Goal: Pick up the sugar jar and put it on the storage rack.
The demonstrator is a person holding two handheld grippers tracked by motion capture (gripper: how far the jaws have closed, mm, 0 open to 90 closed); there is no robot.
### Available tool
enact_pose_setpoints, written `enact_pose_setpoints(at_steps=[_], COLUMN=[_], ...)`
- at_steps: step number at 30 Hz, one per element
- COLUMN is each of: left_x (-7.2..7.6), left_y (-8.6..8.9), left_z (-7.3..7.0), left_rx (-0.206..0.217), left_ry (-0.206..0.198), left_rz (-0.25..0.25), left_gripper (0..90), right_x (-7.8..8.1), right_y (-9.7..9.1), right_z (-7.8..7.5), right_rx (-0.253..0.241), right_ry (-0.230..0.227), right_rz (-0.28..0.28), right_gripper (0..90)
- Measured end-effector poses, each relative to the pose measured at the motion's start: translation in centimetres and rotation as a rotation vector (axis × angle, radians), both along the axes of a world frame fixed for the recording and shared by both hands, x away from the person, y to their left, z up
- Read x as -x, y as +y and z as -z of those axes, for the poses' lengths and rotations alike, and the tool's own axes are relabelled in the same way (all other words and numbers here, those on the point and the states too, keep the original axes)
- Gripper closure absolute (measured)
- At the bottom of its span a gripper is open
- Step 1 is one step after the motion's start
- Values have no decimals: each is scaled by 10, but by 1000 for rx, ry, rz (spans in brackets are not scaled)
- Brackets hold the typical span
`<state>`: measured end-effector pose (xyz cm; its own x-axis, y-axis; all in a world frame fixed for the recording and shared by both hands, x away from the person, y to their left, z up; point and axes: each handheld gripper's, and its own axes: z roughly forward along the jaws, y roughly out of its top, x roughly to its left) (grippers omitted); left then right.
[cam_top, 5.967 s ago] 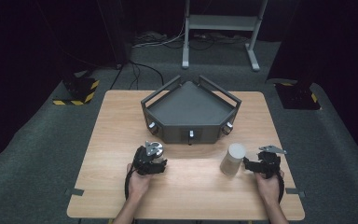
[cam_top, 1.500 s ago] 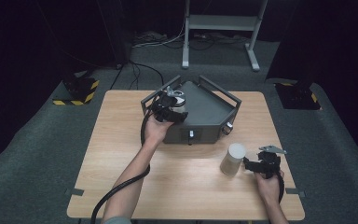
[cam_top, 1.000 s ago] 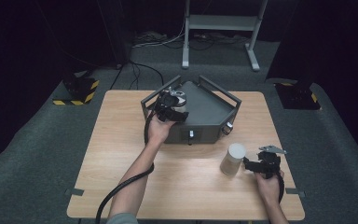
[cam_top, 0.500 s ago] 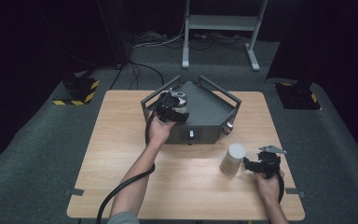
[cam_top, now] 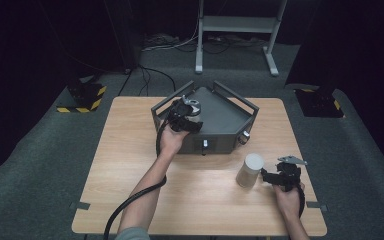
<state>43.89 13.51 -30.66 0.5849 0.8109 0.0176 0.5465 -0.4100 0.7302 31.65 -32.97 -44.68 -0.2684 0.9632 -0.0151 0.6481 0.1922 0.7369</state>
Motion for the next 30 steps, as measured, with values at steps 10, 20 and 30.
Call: enact_pose_setpoints(at_steps=[10, 20, 30], left_x=[1, 3, 12], left_y=[0, 0, 5], left_z=[3, 5, 12], left_rx=[-3, -1, 44], left_ry=[-8, -18, -52], left_rz=[3, 0, -35], left_gripper=[313, 310, 120], right_x=[0, 0, 0], right_y=[0, 0, 0], right_z=[0, 0, 0], right_rx=[0, 0, 0], right_ry=[0, 0, 0], right_rz=[0, 0, 0], right_gripper=[87, 87, 87])
